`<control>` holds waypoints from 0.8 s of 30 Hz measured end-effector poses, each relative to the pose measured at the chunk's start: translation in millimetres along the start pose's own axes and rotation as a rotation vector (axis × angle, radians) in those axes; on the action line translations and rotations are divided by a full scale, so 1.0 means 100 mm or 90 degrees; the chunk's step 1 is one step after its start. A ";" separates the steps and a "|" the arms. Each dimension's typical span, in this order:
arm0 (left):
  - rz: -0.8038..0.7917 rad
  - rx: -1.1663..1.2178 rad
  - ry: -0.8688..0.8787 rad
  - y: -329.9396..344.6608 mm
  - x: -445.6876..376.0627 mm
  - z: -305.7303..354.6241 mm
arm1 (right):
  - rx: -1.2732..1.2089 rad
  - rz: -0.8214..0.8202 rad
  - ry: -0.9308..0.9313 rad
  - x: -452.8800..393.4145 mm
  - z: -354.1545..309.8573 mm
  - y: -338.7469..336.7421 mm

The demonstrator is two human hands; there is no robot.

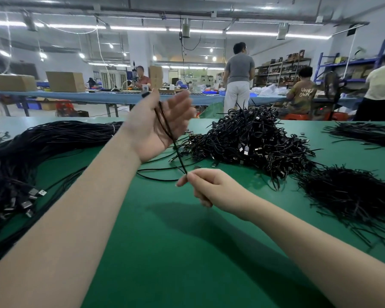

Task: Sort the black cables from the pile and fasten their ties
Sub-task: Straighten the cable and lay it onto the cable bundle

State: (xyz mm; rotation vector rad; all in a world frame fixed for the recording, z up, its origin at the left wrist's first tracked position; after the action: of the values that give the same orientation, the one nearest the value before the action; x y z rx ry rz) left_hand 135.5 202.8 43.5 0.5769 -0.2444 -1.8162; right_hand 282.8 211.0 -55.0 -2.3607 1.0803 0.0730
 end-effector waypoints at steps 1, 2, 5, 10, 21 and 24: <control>-0.051 -0.007 -0.027 0.02 0.06 0.05 | 0.038 0.021 0.036 0.01 0.05 -0.06; -0.094 -0.060 -0.076 0.03 0.10 0.06 | 0.078 0.068 0.064 0.02 0.07 -0.15; -0.157 -0.399 -0.316 0.06 0.18 -0.16 | 0.118 0.249 0.046 0.03 0.01 -0.43; 0.034 -0.459 -0.279 0.08 -0.03 -0.50 | 0.065 0.259 -0.054 -0.07 -0.25 -0.34; -0.140 -0.307 -0.227 0.09 0.10 -0.14 | 0.089 0.219 0.196 0.03 0.13 -0.50; -0.110 -0.602 -0.412 0.07 0.05 -0.45 | 0.153 0.347 0.057 0.00 -0.14 -0.61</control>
State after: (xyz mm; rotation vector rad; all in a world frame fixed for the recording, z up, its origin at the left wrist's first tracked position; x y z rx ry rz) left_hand 162.8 201.5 6.3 -0.6753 0.2513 -1.9799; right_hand 324.1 236.9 -15.9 -1.8204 1.6505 0.0303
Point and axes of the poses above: each hand's wrist, its own x-axis away from the middle knuckle, its own y-axis out of the palm, z = x × y, the point moved 3 cm from there along -x, towards the middle knuckle, and after that the axes turned 3 degrees about -z, right-handed, at the moved point
